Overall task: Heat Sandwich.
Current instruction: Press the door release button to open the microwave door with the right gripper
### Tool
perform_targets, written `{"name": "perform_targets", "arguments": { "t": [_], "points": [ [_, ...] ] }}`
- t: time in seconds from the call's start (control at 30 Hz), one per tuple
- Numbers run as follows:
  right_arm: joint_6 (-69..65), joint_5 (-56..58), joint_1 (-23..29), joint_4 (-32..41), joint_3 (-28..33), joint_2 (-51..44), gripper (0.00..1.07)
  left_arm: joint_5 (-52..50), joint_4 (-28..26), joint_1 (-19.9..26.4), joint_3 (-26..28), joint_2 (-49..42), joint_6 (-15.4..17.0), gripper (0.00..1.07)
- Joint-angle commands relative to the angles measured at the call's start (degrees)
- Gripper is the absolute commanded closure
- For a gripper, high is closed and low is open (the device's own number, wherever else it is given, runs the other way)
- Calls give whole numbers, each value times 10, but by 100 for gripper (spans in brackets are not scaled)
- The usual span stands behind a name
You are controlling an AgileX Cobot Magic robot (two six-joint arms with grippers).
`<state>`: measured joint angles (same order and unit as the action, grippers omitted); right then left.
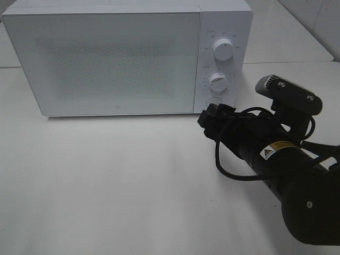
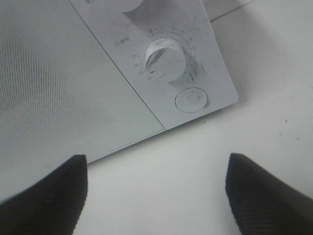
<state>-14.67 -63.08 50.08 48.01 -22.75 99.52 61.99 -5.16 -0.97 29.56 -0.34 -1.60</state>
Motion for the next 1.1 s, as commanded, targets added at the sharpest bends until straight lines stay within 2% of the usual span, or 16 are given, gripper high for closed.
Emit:
{"name": "perform_targets", "arguments": {
  "t": [0.03,0.07,0.2,0.37,0.47,0.5,0.53,0.63,0.67,0.7,0.8,1.1],
  "points": [
    [-136,1,2,-6,-5,0,33,-7,-5,1,-2,-6,-1,10],
    [-136,1,2,-6,-5,0,33,-7,-5,1,-2,-6,-1,10],
    [-370,1,2,-7,-5,0,40,-7,-5,1,-2,-6,-1,10],
    [-447,1,2,-7,-5,0,46,-7,-5,1,-2,-6,-1,10],
    [-508,3,2,-7,-5,0,56,-7,-5,1,-2,-6,-1,10],
    [-532,5,2,-7,-5,0,64,-7,-5,1,-2,-6,-1,10],
    [-532,5,2,-7,-5,0,64,-7,-5,1,-2,-6,-1,10],
    [-577,15,2,-7,-5,0,79,-7,-5,1,-2,-6,-1,10],
    [-583,17,2,-5,-5,0,92,-7,-5,1,-2,-6,-1,10],
    [-583,17,2,-5,-5,0,92,-7,-5,1,-2,-6,-1,10],
    [-595,17,2,-3,-5,0,107,-7,-5,1,-2,-6,-1,10],
    [-596,60,-9,-3,-13,0,107,-7,-5,1,-2,-6,-1,10]
  ]
}}
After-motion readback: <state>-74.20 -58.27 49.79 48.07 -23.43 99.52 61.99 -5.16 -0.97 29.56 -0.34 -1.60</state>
